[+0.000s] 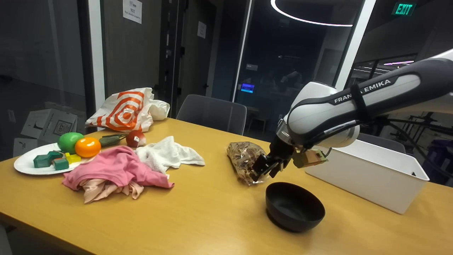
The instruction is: Put the rubber bands into the bowl
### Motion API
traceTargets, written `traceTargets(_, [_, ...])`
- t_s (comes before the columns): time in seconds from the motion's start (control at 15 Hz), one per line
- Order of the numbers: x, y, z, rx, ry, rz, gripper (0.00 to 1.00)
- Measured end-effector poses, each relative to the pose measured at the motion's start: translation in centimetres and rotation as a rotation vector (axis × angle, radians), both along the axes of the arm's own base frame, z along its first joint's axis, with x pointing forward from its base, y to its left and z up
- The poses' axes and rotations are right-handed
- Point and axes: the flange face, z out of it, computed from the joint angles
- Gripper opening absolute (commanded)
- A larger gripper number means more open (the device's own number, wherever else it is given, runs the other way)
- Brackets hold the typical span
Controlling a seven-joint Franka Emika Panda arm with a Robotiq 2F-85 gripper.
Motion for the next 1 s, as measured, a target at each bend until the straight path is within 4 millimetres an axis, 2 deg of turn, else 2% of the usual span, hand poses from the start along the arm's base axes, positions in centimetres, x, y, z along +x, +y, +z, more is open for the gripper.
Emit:
traceTargets(0.2, [0.7, 0.2, -0.1, 0.058, -0.023, -0.025, 1.0])
traceTargets(0.47, [2.7, -0.2, -0.3, 0.141, -0.068, -0.07, 1.0])
traceTargets(0.8, [5.2, -2.1, -2.6, 0.131, -0.084, -0.106, 1.0])
traceTargets(1.0, [6.2, -2.2, -3.0, 0.093, -0.124, -0.104, 1.0])
